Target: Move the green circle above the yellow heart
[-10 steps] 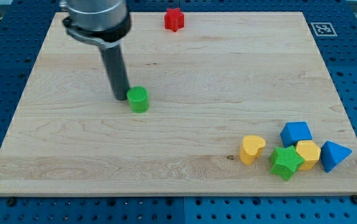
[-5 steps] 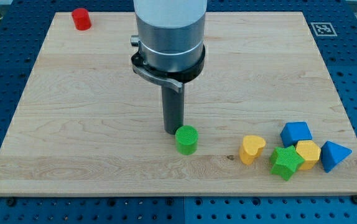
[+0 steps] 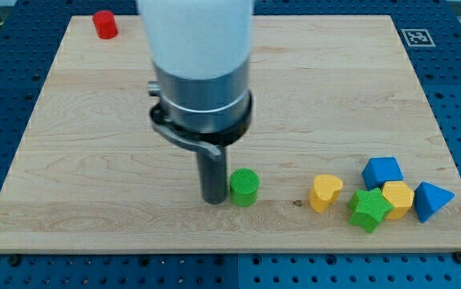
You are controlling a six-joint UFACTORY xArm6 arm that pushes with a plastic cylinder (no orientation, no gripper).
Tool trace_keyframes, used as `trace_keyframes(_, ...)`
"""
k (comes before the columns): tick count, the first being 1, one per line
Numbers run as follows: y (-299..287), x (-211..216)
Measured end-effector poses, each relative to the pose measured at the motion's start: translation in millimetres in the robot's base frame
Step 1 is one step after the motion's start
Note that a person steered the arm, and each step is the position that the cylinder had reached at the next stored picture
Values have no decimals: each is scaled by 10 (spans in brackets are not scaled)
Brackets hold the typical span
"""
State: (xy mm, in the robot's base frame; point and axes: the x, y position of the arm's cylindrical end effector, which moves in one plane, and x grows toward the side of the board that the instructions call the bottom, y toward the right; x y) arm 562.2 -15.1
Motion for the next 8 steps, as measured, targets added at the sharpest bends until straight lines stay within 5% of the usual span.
trace_keyframes(3,710,0)
trace_keyframes(8,1104,-174)
